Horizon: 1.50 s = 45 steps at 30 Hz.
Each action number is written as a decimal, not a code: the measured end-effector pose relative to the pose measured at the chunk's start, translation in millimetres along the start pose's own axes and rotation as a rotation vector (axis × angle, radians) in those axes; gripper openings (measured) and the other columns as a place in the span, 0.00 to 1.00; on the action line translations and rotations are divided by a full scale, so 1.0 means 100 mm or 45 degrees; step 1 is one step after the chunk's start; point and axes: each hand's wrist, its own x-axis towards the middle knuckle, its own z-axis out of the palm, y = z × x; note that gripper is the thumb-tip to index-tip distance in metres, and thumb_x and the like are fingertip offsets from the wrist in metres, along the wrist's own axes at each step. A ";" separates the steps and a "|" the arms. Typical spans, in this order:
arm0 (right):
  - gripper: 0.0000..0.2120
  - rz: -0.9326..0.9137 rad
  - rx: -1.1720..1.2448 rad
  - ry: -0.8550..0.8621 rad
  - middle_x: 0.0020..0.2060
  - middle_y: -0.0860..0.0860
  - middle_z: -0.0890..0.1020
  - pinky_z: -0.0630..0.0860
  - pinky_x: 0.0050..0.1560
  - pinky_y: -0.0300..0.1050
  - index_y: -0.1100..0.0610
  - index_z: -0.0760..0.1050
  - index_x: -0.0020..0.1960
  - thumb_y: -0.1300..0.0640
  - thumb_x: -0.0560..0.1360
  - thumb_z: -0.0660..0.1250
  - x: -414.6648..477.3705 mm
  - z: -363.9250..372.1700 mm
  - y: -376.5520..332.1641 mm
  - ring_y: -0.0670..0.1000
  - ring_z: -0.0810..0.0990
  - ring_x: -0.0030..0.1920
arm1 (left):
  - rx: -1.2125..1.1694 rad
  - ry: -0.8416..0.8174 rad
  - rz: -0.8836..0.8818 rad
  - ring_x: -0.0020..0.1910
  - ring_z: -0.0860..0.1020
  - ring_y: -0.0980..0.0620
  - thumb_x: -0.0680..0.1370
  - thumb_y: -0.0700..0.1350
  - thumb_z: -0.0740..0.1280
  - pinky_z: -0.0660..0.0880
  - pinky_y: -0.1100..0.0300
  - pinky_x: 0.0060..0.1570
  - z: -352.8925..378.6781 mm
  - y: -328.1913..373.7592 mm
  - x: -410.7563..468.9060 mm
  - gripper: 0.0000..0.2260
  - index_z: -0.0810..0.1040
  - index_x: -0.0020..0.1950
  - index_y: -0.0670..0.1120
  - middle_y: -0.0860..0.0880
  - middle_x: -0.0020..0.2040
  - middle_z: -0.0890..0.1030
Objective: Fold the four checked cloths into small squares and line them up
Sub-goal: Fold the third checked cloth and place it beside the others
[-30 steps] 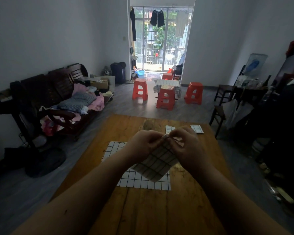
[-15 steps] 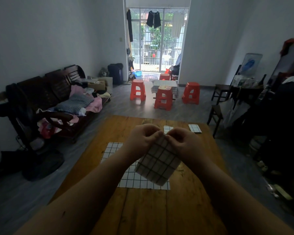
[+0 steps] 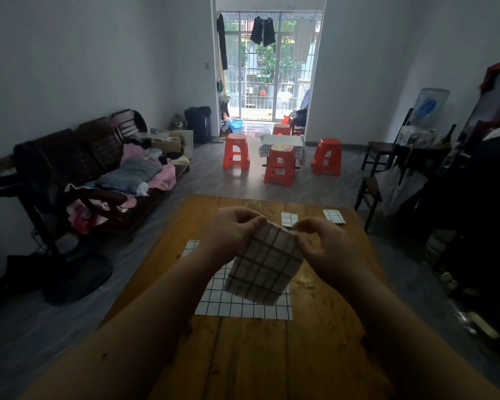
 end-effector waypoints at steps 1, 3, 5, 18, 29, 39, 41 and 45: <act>0.06 -0.013 -0.014 -0.021 0.47 0.38 0.78 0.73 0.44 0.33 0.46 0.77 0.55 0.51 0.79 0.67 0.01 0.02 -0.03 0.37 0.77 0.48 | 0.047 -0.022 0.019 0.50 0.81 0.51 0.80 0.45 0.68 0.79 0.55 0.50 0.02 0.01 0.00 0.07 0.84 0.53 0.44 0.49 0.49 0.84; 0.05 -0.058 -0.035 -0.065 0.45 0.39 0.79 0.75 0.44 0.35 0.46 0.77 0.54 0.50 0.79 0.67 0.05 0.06 -0.11 0.38 0.78 0.46 | 0.152 -0.075 0.067 0.50 0.81 0.53 0.80 0.45 0.68 0.78 0.58 0.50 0.06 0.02 0.00 0.08 0.84 0.54 0.44 0.50 0.48 0.84; 0.03 -0.093 -0.033 -0.074 0.43 0.42 0.81 0.76 0.44 0.37 0.48 0.79 0.52 0.51 0.79 0.67 0.09 0.09 -0.17 0.39 0.79 0.45 | 0.203 -0.096 0.103 0.49 0.81 0.53 0.80 0.46 0.68 0.79 0.58 0.49 0.08 0.03 0.00 0.08 0.84 0.53 0.44 0.50 0.48 0.84; 0.03 -0.118 0.049 -0.072 0.44 0.43 0.81 0.71 0.45 0.34 0.51 0.79 0.51 0.56 0.79 0.67 0.14 0.11 -0.36 0.40 0.78 0.46 | 0.354 -0.305 0.142 0.38 0.79 0.57 0.82 0.46 0.64 0.76 0.65 0.40 0.09 -0.05 0.00 0.10 0.79 0.42 0.52 0.53 0.38 0.81; 0.04 0.073 0.262 0.128 0.45 0.43 0.78 0.71 0.43 0.34 0.51 0.77 0.53 0.55 0.82 0.63 0.20 -0.15 -0.16 0.42 0.77 0.48 | 0.179 -0.406 -0.018 0.44 0.83 0.57 0.82 0.43 0.63 0.81 0.62 0.46 -0.15 -0.58 -0.27 0.08 0.81 0.49 0.50 0.52 0.45 0.84; 0.06 0.073 0.127 0.034 0.44 0.41 0.76 0.67 0.40 0.31 0.53 0.78 0.54 0.54 0.82 0.63 0.05 -0.07 -0.25 0.41 0.76 0.46 | 0.259 -0.553 -0.102 0.58 0.77 0.62 0.80 0.46 0.68 0.75 0.58 0.60 -0.28 -0.57 -0.20 0.10 0.78 0.62 0.52 0.61 0.56 0.79; 0.05 0.038 0.210 -0.014 0.45 0.42 0.78 0.70 0.43 0.34 0.53 0.79 0.52 0.55 0.81 0.65 0.01 0.02 -0.32 0.45 0.78 0.49 | 0.197 -0.548 -0.040 0.56 0.79 0.60 0.80 0.46 0.67 0.77 0.57 0.58 -0.24 -0.38 -0.13 0.11 0.78 0.62 0.50 0.59 0.55 0.81; 0.05 -0.067 0.253 0.004 0.43 0.43 0.81 0.71 0.44 0.34 0.53 0.80 0.51 0.56 0.80 0.66 -0.05 0.09 -0.40 0.38 0.78 0.48 | 0.324 -0.530 0.168 0.51 0.81 0.53 0.83 0.48 0.61 0.78 0.57 0.53 -0.01 -0.03 -0.05 0.11 0.80 0.57 0.46 0.51 0.51 0.82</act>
